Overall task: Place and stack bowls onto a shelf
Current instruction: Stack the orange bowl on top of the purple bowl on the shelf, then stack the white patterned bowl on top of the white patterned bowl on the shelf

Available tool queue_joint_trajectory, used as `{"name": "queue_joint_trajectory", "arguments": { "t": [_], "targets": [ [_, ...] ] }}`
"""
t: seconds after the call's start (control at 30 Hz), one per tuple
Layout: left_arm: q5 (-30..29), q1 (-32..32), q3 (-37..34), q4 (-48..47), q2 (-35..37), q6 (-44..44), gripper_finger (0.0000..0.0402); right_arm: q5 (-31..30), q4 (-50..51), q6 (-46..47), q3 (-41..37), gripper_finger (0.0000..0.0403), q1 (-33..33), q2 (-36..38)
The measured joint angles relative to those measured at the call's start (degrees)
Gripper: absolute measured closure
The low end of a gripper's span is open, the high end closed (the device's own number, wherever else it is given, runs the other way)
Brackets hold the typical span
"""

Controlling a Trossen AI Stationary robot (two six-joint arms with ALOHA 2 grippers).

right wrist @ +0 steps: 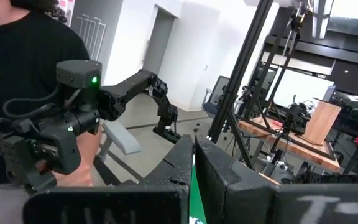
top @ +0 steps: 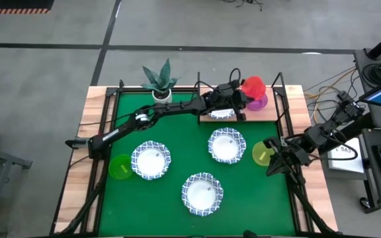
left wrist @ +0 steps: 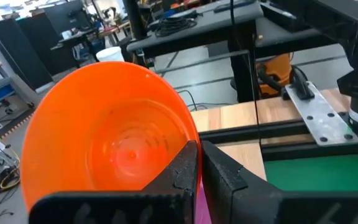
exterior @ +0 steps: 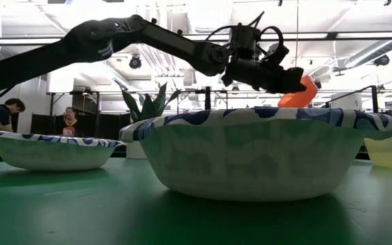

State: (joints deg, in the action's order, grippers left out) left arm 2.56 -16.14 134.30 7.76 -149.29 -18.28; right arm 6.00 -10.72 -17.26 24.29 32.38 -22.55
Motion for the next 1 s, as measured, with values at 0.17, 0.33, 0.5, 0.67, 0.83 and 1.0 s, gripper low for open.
{"name": "queue_joint_trajectory", "arguments": {
  "t": [0.17,0.33,0.5,0.67,0.83,1.0],
  "targets": [
    [0.0,-0.1,0.0,0.0,0.0,0.2,0.0401,0.0,0.0,0.0,0.0,0.0394,0.0,0.0],
    [0.0,-0.2,-0.1,0.3,-0.2,0.2,0.0387,0.0,0.0,0.0,0.0,0.0394,0.0,0.0],
    [0.0,-0.2,-0.1,0.4,-0.2,0.2,0.0365,0.0,0.1,0.1,0.0,0.0394,0.0,0.0],
    [0.0,-0.2,-0.2,0.4,-0.2,0.2,0.0348,0.0,0.1,0.1,0.0,0.0394,0.0,0.0],
    [0.0,-0.2,-0.2,0.4,-0.2,0.8,0.0338,0.0,0.2,0.1,0.0,0.0394,0.0,0.0],
    [0.0,-0.2,-0.2,0.0,-0.1,1.5,0.0336,-0.1,0.8,0.5,0.0,0.0394,0.0,0.0]
  ]
}}
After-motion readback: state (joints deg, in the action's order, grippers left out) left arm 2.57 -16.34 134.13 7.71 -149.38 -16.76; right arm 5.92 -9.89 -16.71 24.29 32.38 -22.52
